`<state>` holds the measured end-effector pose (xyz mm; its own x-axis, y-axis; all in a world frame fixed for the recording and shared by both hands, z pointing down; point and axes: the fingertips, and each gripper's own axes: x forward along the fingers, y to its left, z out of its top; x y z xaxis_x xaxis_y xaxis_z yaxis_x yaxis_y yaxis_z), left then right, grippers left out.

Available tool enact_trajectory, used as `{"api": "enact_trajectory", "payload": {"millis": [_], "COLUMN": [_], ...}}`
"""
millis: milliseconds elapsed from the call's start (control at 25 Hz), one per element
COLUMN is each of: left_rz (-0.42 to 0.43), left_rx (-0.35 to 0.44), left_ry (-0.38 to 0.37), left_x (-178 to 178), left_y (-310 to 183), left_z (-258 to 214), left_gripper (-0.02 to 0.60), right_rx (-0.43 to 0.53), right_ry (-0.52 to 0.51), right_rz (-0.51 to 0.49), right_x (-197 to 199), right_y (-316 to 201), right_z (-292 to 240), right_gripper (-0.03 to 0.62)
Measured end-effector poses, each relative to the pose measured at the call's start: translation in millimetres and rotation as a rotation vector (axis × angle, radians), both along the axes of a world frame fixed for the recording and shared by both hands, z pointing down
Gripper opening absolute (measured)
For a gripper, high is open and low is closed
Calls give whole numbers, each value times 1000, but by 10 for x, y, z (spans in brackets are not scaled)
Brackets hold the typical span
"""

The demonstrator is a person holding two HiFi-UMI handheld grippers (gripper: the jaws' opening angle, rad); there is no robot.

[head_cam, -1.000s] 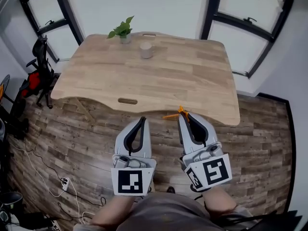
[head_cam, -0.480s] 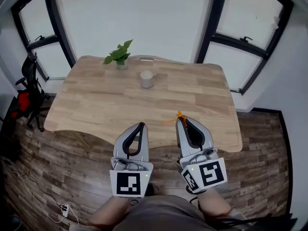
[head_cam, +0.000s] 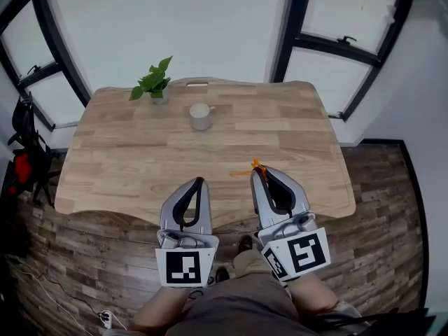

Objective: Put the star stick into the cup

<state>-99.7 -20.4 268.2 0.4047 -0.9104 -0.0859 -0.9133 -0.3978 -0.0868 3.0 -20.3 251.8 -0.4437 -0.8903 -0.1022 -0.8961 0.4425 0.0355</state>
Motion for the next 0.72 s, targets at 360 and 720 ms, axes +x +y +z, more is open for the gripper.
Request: {"api": "enact_trajectory", "payload": {"millis": [360, 720], "left_rz": [-25, -84], "left_rx": [-15, -28], "left_ry": [-49, -80], "left_x": [68, 300], "left_y": [-595, -1275], "left_z": [55, 2], "left_gripper": [0, 0], "right_rx": [-17, -27], "right_ry": [-35, -69], "right_rz": [-20, -90], "right_x": [102, 309], "right_y": [-659, -1367], "right_z": [99, 46], "right_gripper": [46, 46]}}
